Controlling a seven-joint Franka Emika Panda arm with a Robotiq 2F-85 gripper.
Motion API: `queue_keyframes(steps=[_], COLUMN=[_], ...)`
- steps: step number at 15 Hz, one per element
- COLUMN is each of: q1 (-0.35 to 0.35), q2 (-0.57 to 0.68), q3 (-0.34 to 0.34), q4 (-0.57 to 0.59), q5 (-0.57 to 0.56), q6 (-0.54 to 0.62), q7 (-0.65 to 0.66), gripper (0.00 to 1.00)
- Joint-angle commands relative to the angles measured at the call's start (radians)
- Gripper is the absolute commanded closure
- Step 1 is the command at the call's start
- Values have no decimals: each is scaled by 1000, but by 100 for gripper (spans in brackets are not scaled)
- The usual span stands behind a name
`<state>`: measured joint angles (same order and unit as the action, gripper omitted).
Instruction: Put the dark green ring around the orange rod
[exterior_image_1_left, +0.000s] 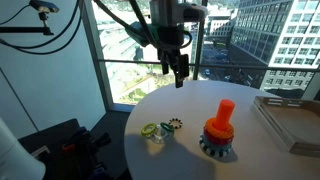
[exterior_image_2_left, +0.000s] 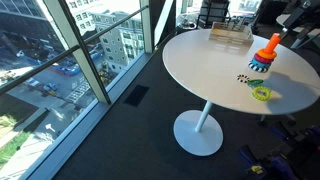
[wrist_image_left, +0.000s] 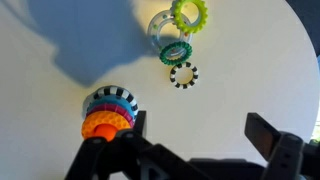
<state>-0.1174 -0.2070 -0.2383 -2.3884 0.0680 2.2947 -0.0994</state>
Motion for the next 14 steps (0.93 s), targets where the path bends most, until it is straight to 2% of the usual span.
queue_keyframes(steps=[1, 6, 14], q1=[-17, -16, -3], q2=[1, 2, 83], q3=[17, 20, 83], q4=[3, 8, 84], q5=[4, 2, -34], q6=[-2, -5, -57], q7=[-3, 2, 60], gripper=[0, 0, 0])
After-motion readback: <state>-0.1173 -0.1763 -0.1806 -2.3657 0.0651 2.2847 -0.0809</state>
